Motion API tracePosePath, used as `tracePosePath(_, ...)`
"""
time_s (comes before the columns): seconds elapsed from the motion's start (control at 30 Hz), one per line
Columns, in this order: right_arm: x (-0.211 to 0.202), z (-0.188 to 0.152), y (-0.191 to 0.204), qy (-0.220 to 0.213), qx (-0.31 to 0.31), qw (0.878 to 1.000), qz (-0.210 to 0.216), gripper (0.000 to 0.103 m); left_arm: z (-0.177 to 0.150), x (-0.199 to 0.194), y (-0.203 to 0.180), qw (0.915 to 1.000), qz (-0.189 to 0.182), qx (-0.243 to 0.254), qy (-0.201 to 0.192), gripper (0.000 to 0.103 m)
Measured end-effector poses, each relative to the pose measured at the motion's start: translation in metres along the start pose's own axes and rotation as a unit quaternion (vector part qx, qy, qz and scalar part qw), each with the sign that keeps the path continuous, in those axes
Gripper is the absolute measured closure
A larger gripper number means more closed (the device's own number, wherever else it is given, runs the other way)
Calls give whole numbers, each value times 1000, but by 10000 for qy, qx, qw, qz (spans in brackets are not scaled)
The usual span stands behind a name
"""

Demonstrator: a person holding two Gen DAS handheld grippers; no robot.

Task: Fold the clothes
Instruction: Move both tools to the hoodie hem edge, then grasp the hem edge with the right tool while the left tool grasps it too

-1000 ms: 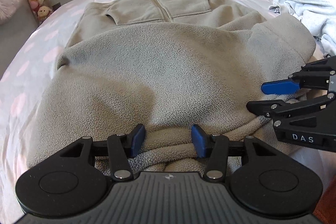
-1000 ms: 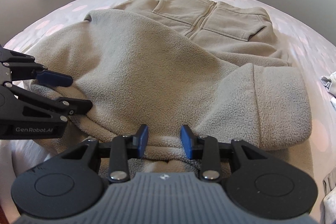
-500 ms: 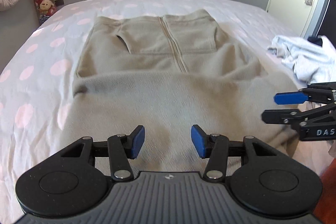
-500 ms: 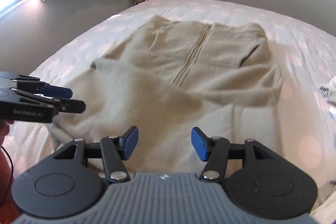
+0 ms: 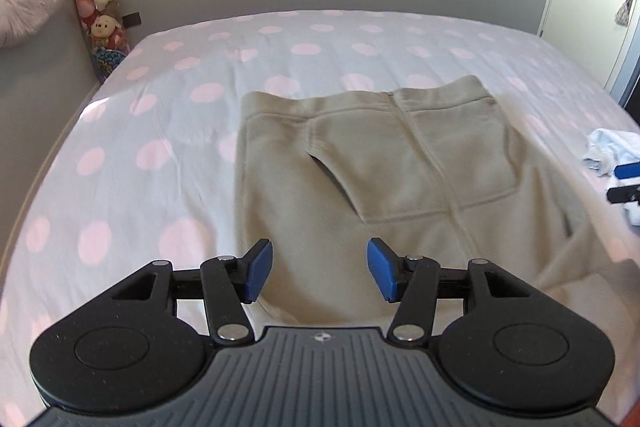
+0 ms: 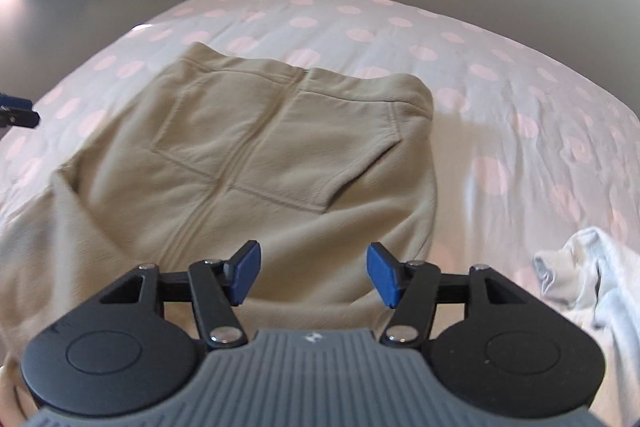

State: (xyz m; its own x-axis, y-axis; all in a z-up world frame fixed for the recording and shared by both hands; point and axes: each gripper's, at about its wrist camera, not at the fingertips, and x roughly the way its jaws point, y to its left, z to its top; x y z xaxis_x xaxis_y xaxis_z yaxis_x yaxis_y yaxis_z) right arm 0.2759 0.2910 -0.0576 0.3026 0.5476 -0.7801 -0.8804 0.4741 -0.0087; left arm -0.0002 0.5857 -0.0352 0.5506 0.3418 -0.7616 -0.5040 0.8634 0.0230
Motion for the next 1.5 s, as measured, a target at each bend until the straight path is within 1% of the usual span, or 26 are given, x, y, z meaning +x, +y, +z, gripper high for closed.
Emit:
tracePosePath(0.2,75,44,-41,342,-75,9993,-118,41,43,76,28,9999,2,-1,143,52)
tracePosePath(0.27,99,58,-55,422,-24,9991,-96,41,57,103,37,9998,-14,-24,193,52)
tracePosePath(0.43,153,93,-89,446,248,9987,-95,41,82,165,58,9995,96,-103,280,52)
tracePosePath(0.57,191,118,-119,384,686,9968,-144,41,98,202,69,9994,141,-234,215,52)
tracePosePath(0.67,216,133,-141,289,1078,9936,-187,41,106,223,77,9986,184,-444,214,51)
tracePosePath(0.77,238,140,-156,312,1372,9899,-157,41,109,243,85,9969,217,-717,251,47)
tracePosePath(0.83,250,142,-159,361,1421,9891,-149,41,107,254,89,9961,193,-818,284,47)
tracePosePath(0.9,261,144,-161,462,1438,9884,-131,41,106,261,91,9958,201,-851,275,42)
tracePosePath(0.97,268,145,-163,474,1417,9887,-92,41,105,267,93,9955,210,-882,260,32)
tracePosePath(1.0,270,146,-164,474,1404,9889,-72,40,105,269,95,9954,215,-899,251,30)
tracePosePath(1.03,273,147,-165,473,1390,9891,-51,39,104,271,98,9952,225,-910,272,22)
tracePosePath(1.07,276,148,-165,487,1353,9896,-59,37,104,273,100,9949,209,-950,285,19)
tracePosePath(1.13,280,149,-162,516,1298,9901,-120,37,103,277,104,9939,171,-1057,275,18)
tracePosePath(1.2,282,149,-155,511,1181,9914,-247,36,103,278,99,9940,241,-1045,204,18)
tracePosePath(1.23,282,149,-151,505,1117,9920,-316,37,103,278,95,9944,288,-1001,164,22)
tracePosePath(1.27,282,149,-148,496,1072,9924,-354,40,103,278,92,9948,283,-967,143,32)
tracePosePath(1.3,282,149,-145,484,1032,9927,-381,43,104,277,89,9952,264,-935,126,37)
tracePosePath(1.33,280,150,-143,475,999,9932,-368,54,105,275,86,9956,272,-893,132,45)
tracePosePath(1.37,279,152,-139,475,941,9937,-379,62,108,273,82,9959,287,-840,156,60)
tracePosePath(1.4,277,154,-133,478,841,9943,-446,65,111,271,78,9963,303,-784,184,62)
tracePosePath(1.43,275,156,-127,482,731,9948,-528,73,115,269,73,9967,370,-694,210,72)
tracePosePath(1.47,272,158,-122,474,634,9949,-630,77,117,264,70,9969,412,-635,214,79)
tracePosePath(1.5,267,160,-118,426,612,9947,-702,78,120,259,67,9971,445,-587,212,80)
